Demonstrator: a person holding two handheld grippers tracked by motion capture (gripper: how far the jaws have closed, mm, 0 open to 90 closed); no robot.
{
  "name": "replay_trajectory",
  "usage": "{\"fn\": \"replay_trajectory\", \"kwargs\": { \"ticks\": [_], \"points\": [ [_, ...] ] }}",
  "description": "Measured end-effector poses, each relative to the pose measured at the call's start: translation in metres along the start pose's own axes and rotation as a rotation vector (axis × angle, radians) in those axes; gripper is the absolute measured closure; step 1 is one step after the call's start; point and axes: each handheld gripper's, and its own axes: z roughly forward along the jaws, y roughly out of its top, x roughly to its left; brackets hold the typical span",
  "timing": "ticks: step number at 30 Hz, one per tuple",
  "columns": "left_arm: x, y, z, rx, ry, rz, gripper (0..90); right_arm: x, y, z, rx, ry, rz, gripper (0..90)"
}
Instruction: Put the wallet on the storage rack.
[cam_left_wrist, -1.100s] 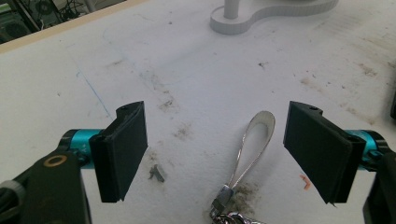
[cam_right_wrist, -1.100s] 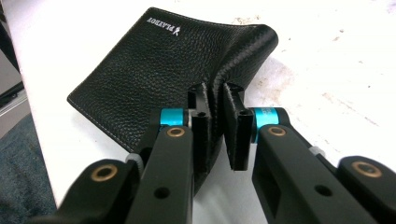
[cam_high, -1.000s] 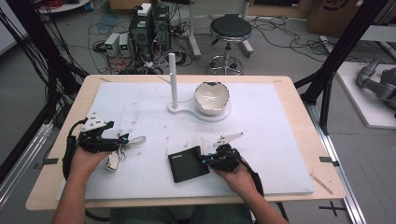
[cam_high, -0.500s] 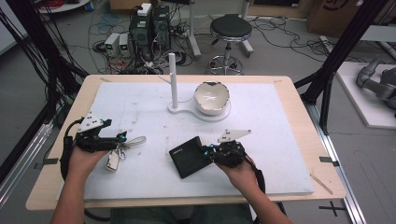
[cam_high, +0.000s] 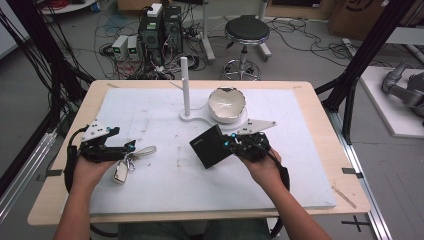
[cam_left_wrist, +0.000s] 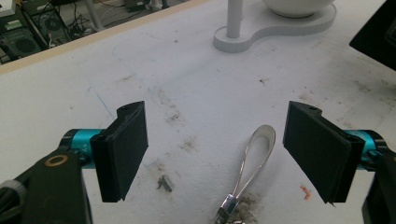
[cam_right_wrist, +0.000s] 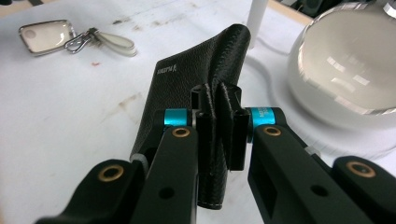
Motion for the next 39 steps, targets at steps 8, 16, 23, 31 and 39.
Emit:
{"fn": "replay_trajectory", "kwargs": {
  "ticks": [8, 16, 23, 31, 39],
  "points": [
    [0.001, 0.0, -0.001, -0.005, -0.004, -0.01, 22.1, -0.022, 0.031, -0.004, -0.012, -0.027, 0.003, 86.1],
    [0.004, -0.001, -0.002, -0.01, -0.001, -0.02, 22.1, -0.048, 0.056, -0.003, -0.022, -0.075, 0.026, 86.1],
    [0.006, -0.002, -0.003, -0.01, 0.003, -0.025, 22.1, -0.062, 0.072, -0.001, -0.027, -0.101, 0.027, 86.1],
    [0.006, -0.002, -0.002, -0.006, -0.003, -0.026, 22.1, -0.079, 0.082, 0.0, -0.021, -0.142, 0.043, 86.0],
    [0.004, 0.001, -0.002, -0.016, -0.011, -0.025, 22.1, -0.093, 0.09, 0.006, -0.016, -0.177, 0.05, 86.0]
  ]
}}
